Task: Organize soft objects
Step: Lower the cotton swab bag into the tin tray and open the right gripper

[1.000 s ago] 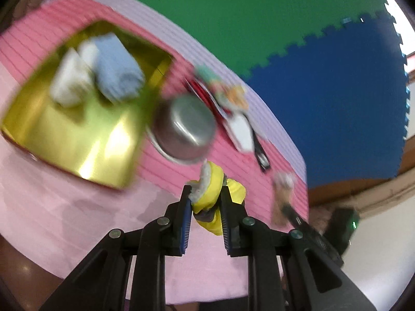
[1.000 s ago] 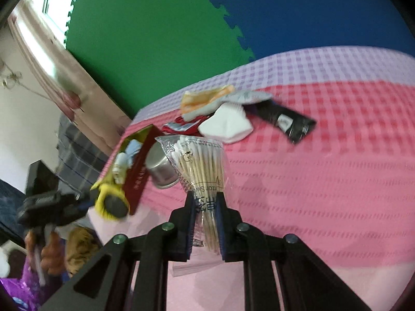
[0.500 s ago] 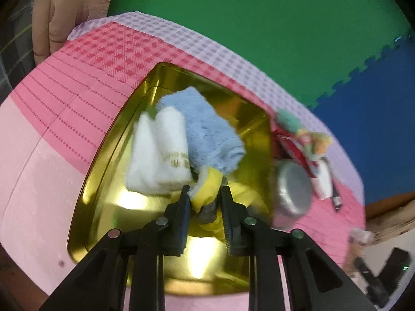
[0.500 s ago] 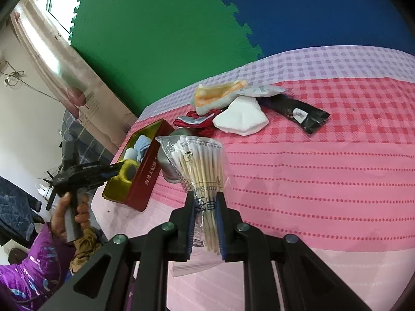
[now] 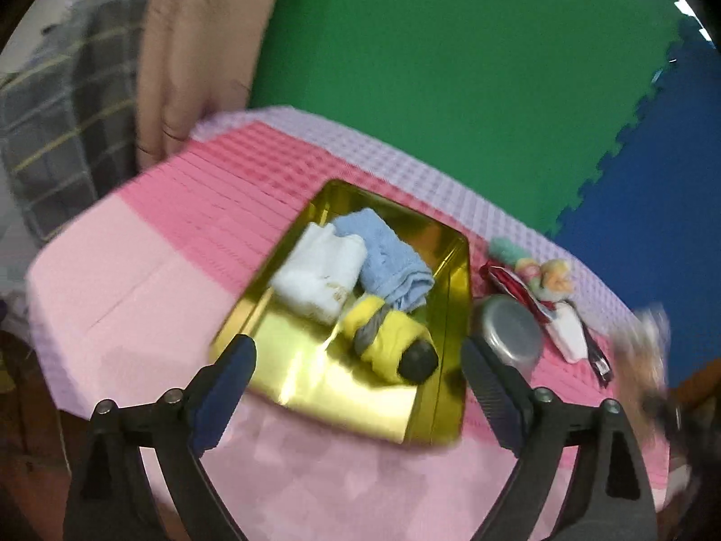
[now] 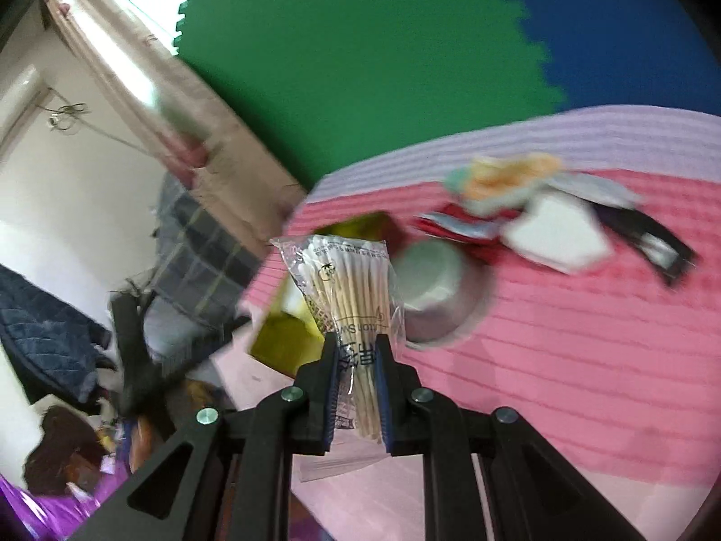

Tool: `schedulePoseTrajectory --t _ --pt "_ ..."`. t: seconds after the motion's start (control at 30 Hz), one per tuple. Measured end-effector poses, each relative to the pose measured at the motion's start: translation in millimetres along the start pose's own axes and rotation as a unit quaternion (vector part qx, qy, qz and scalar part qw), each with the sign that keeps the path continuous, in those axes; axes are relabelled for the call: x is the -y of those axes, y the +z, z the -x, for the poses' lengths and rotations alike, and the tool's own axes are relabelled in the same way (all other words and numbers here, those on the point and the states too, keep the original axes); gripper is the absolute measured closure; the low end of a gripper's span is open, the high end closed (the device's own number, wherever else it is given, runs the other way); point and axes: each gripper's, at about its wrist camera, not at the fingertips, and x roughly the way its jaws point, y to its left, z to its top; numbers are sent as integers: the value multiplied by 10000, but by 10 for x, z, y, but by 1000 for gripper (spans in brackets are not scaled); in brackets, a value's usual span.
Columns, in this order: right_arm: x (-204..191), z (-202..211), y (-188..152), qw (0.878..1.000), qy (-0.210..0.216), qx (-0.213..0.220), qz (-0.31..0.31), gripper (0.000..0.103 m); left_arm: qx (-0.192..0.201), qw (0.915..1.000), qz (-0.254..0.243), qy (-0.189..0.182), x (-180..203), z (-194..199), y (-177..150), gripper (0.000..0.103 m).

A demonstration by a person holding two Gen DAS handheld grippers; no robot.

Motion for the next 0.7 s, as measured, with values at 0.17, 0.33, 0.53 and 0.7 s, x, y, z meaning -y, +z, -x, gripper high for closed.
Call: schedulePoseTrajectory --t 0.17,0.33,0.53,0.7 --pt "-329 -722 416 9985 388 -277 -252 88 495 9985 -4 226 -88 597 -430 2" --pt "-397 -1445 631 9967 148 -604 -517 88 882 9949 -257 405 -168 776 -666 2" --pt "-453 -2096 758 9940 -577 -783 -497 88 645 9926 -739 712 -116 658 -642 2" --pt "-445 -2388 713 9822 -1690 -822 23 88 572 9937 -711 654 -185 656 -616 2"
